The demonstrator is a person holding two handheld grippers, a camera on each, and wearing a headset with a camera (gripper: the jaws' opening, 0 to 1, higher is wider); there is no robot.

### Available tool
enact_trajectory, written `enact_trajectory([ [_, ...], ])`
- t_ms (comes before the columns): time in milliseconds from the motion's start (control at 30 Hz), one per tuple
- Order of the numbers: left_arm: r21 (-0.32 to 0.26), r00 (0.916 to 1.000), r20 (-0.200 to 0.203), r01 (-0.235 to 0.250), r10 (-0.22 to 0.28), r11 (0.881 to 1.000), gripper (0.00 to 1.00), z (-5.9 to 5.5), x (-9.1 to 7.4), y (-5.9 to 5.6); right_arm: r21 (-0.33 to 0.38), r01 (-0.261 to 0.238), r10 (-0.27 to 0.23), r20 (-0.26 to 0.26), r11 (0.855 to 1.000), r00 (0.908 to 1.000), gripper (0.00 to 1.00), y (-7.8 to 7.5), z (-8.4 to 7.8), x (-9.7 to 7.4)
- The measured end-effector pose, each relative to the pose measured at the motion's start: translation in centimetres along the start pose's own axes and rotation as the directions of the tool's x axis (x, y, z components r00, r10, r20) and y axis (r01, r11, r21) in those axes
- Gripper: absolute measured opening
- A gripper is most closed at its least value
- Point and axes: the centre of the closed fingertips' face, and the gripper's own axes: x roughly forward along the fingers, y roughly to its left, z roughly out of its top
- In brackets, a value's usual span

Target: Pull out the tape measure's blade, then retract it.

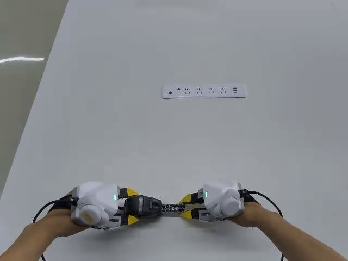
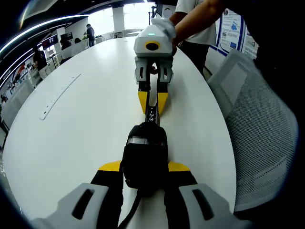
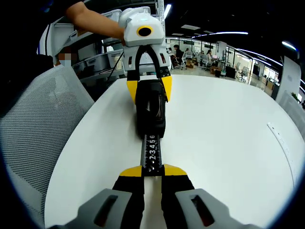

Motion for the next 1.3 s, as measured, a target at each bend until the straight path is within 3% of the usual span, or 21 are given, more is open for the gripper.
enact_trajectory([
  [1300,-0.016,1.0,0.003,0.003,-0.003,1.0,0.29,0.1,0.1,0.0,0.014,0.012,-0.012,-0.013,1.0,0.9998,0.1,-0.2,-1.9,-2.6],
])
